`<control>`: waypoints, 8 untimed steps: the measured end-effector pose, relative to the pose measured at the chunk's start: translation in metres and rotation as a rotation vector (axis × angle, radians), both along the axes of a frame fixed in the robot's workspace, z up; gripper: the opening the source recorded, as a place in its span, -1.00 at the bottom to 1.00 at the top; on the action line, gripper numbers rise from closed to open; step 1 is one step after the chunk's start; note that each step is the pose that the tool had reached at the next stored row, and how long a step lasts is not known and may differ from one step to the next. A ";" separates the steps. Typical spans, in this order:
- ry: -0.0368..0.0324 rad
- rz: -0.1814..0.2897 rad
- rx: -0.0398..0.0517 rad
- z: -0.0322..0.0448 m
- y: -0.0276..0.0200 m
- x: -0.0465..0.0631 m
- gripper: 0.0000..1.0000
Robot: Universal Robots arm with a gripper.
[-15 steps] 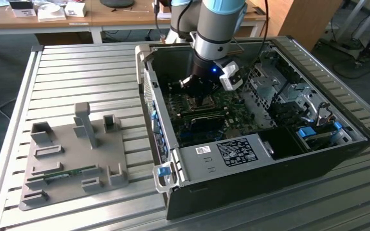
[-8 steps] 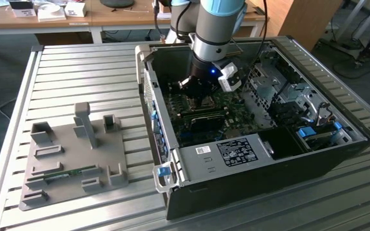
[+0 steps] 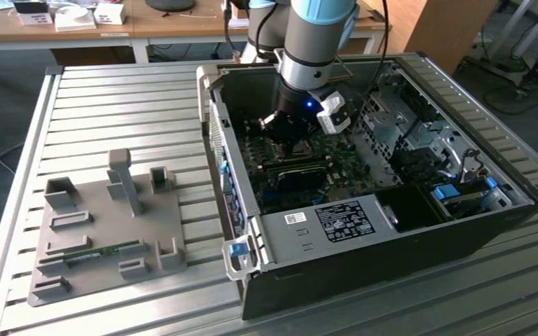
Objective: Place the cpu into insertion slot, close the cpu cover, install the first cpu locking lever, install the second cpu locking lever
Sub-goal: 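Install the second cpu locking lever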
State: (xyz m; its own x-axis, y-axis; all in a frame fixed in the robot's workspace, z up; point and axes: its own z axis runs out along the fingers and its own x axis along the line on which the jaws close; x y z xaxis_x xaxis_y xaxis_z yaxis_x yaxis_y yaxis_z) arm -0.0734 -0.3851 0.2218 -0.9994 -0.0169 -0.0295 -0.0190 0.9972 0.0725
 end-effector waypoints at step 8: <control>-0.0002 0.000 0.0000 -0.0013 0.0000 -0.001 -0.79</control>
